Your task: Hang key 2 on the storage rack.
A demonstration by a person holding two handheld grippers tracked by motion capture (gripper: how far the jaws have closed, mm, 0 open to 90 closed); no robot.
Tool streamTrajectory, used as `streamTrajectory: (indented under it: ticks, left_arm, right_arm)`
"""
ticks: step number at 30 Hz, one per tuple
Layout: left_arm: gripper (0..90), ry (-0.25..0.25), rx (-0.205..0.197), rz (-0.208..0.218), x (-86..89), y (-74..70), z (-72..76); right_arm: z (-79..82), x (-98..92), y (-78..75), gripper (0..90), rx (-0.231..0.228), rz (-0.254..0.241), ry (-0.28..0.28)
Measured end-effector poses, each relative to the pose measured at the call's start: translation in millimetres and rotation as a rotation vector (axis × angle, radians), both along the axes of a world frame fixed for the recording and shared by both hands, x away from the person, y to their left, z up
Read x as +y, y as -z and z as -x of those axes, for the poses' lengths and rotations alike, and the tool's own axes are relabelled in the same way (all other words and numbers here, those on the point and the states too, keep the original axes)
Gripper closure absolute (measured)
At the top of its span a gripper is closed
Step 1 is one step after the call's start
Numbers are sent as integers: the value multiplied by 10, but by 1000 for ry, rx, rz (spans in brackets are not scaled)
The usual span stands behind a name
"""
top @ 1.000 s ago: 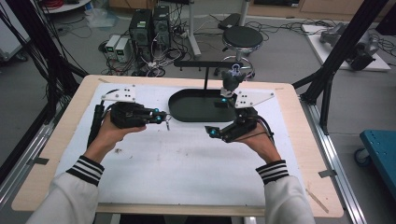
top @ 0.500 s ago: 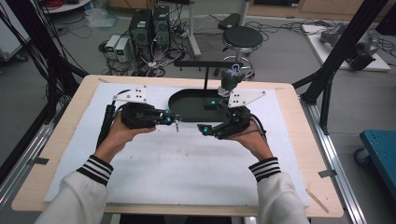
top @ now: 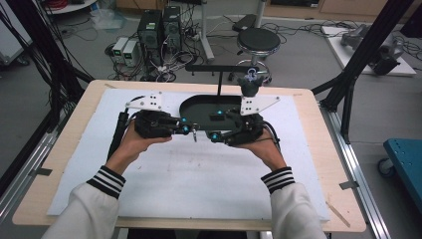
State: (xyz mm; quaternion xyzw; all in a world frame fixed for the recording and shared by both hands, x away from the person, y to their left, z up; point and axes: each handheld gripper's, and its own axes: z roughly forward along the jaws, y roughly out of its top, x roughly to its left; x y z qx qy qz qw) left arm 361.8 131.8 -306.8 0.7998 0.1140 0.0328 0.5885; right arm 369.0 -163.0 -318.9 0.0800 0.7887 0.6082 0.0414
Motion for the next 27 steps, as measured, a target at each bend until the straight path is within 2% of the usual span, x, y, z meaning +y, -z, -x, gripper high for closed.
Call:
streamTrajectory:
  ticks: [5, 13, 18, 21, 24, 27]
  left_arm:
    - [881, 8, -3, 1, -35, -3, 8]
    - [881, 15, -1, 6, -58, -8, 15]
    - [881, 35, 1, 12, -66, -16, 23]
    - [881, 43, -1, 7, -59, -20, 24]
    - [881, 52, 6, 25, -56, -23, 27]
    - [881, 67, 6, 26, -56, -21, 29]
  right_arm:
    - [1, 40, 8, 420, 5, -3, -14]
    - [17, 90, 17, 555, 5, 12, -51]
    - [16, 109, 27, 579, 7, 14, -61]
    - [18, 113, 24, 633, -3, 11, -70]
    - [25, 107, 13, 664, -12, 5, -71]
    - [25, 102, 10, 696, -13, 3, -80]
